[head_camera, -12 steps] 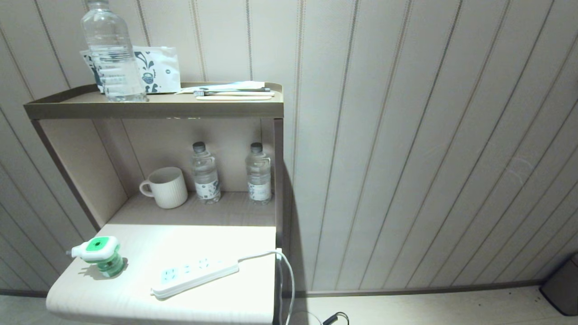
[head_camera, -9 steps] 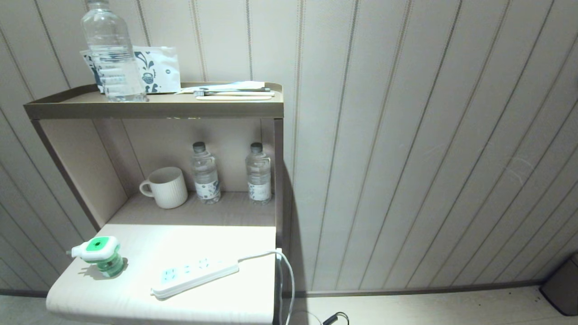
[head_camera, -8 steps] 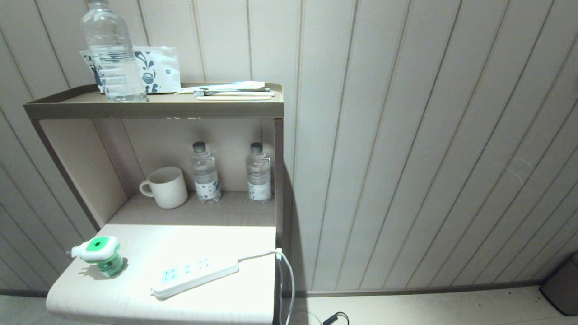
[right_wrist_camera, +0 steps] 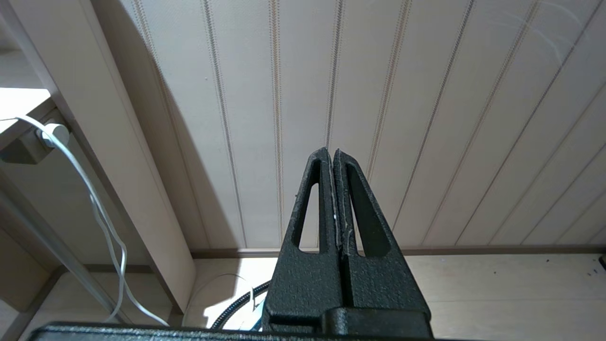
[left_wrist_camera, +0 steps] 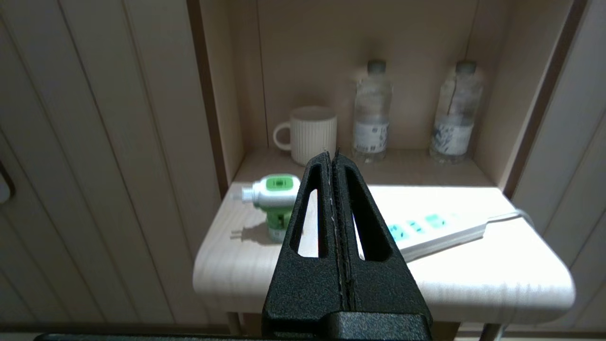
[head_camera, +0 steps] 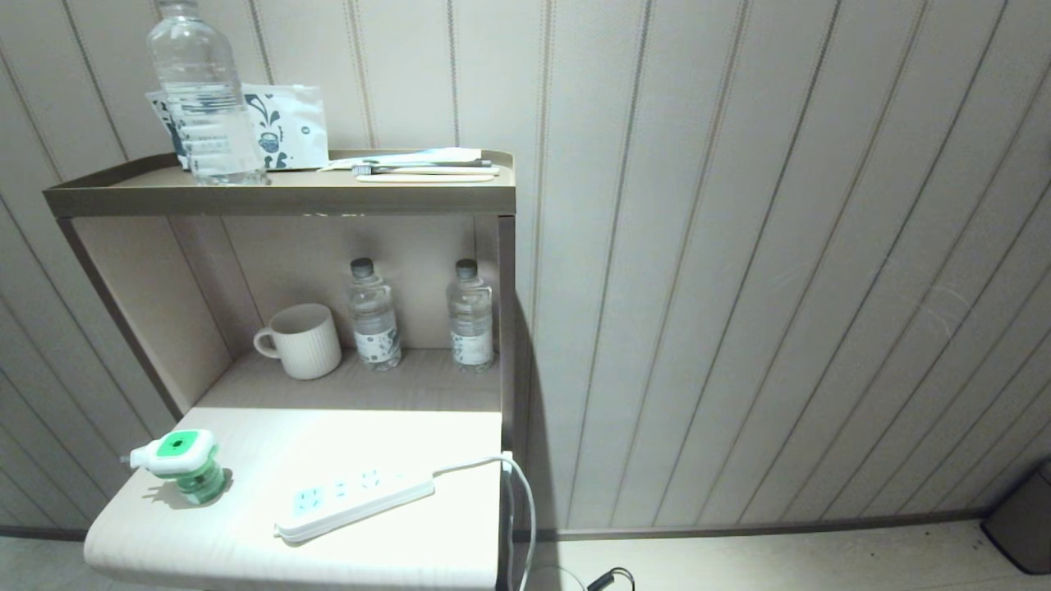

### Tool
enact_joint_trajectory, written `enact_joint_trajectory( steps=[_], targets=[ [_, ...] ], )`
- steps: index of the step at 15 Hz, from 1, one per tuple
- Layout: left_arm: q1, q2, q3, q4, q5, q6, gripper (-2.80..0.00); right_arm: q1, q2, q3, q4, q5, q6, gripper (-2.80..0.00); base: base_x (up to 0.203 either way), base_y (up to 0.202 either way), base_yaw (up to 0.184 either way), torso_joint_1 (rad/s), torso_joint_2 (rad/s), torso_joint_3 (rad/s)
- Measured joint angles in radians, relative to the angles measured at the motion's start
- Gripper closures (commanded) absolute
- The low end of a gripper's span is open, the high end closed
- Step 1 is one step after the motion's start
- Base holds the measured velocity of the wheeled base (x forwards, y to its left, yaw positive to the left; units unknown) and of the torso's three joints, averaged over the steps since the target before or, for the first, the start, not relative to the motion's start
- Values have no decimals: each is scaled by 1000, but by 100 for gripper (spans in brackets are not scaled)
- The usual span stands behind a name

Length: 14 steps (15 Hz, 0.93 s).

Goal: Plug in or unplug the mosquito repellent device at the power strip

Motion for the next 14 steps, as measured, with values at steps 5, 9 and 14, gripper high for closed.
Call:
enact_joint_trajectory(
  steps=[5, 9, 14],
  targets=[
    [22, 307, -334, 129, -1, -38, 0, 0, -1, 0, 3, 5, -32, 0, 0, 0, 0, 0, 0, 0],
    [133, 599, -561, 256, 75, -195, 0, 0, -1, 0, 3, 3, -17, 0, 0, 0, 0, 0, 0, 0],
    [133, 811, -724, 463, 123, -385, 0, 0, -1, 0, 3, 1, -16, 0, 0, 0, 0, 0, 0, 0]
  ],
)
